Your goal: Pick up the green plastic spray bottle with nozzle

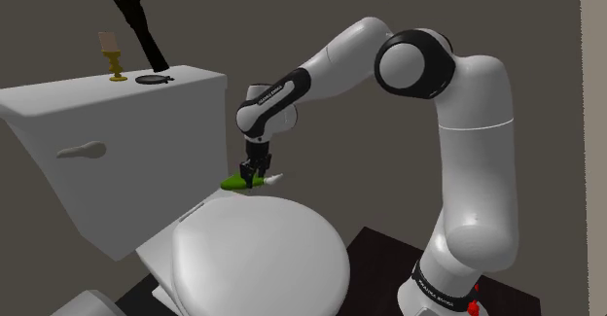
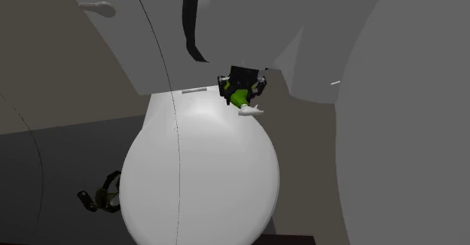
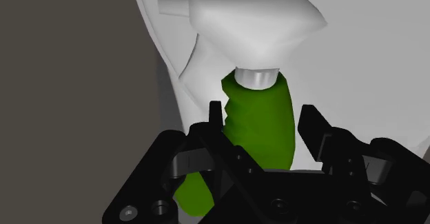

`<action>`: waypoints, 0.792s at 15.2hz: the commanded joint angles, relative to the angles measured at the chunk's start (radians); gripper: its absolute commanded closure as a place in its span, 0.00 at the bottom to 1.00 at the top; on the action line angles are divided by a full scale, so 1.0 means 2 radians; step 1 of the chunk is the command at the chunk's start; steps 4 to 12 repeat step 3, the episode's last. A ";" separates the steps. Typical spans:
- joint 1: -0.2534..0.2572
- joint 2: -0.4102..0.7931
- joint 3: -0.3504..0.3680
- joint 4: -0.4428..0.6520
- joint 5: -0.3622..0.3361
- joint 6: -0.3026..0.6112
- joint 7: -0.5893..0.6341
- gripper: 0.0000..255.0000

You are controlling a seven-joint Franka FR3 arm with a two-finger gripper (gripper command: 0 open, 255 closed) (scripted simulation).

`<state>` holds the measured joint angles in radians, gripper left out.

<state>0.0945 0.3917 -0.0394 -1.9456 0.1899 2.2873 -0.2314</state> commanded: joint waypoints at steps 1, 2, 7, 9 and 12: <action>0.001 -0.010 -0.001 0.001 -0.002 -0.011 0.003 1.00; 0.001 -0.011 -0.001 0.001 -0.002 -0.012 0.003 1.00; 0.001 -0.011 -0.001 0.001 -0.002 -0.012 0.003 1.00; 0.001 -0.011 -0.001 0.001 -0.002 -0.012 0.003 1.00; 0.001 -0.011 -0.001 0.001 -0.002 -0.012 0.003 1.00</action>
